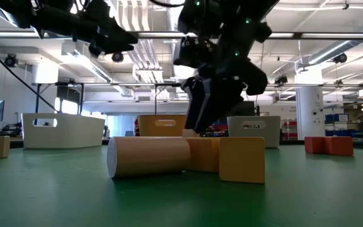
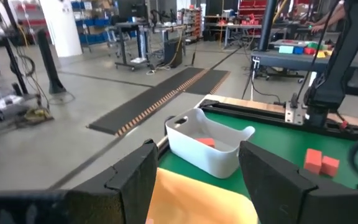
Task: Sort & place blocks by color
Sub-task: Put the yellow block into the white bin
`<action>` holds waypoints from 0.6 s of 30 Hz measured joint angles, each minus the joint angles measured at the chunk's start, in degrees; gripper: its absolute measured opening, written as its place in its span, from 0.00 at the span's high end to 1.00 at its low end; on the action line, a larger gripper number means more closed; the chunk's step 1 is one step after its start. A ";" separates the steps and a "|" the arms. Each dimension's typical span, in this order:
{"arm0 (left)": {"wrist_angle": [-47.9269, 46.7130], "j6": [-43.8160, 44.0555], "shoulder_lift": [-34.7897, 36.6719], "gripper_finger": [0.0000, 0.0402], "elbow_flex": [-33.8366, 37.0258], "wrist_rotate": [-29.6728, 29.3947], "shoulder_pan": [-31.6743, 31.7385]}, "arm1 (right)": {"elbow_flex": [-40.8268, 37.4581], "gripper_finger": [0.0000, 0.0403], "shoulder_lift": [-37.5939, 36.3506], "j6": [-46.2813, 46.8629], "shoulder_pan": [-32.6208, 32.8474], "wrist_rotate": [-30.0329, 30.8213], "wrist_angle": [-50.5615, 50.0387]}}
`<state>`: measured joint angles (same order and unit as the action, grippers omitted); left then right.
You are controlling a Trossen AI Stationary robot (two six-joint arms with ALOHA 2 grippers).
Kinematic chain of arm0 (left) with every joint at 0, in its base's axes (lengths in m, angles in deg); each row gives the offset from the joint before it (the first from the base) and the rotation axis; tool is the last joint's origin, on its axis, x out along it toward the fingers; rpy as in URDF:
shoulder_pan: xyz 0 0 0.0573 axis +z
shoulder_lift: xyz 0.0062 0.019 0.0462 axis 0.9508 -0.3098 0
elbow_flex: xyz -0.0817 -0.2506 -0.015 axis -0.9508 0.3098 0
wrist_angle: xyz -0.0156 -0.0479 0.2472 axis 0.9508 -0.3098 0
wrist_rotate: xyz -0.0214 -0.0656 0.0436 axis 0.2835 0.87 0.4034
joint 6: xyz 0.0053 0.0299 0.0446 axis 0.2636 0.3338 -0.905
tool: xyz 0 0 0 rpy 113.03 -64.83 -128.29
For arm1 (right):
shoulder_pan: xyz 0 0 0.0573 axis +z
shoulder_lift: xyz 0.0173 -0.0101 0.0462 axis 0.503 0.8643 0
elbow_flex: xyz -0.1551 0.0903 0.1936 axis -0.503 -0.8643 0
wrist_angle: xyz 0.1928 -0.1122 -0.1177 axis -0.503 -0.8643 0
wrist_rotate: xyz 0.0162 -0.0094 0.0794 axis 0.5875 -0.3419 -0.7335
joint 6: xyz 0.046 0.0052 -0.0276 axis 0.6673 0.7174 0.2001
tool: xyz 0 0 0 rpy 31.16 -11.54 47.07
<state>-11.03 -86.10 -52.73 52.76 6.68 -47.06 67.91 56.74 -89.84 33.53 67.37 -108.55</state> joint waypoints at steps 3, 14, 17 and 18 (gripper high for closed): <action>-0.12 1.56 0.00 0.48 0.12 0.03 -0.40 | 0.00 0.49 0.86 -1.98 -1.66 -3.91 0.32; -0.10 3.30 0.00 0.48 0.21 0.20 -1.60 | -0.06 0.51 3.88 -5.63 -2.88 -10.58 2.55; -0.12 3.61 0.00 0.48 0.21 0.17 -1.80 | -0.07 0.56 4.12 -6.35 -3.05 -11.02 4.13; -0.12 4.05 0.00 0.48 0.21 0.17 -2.02 | -0.07 0.59 4.15 -6.57 -3.11 -11.02 4.00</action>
<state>-11.15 -82.04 -52.73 52.97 6.86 -49.07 67.85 60.89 -96.41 30.42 56.35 -104.55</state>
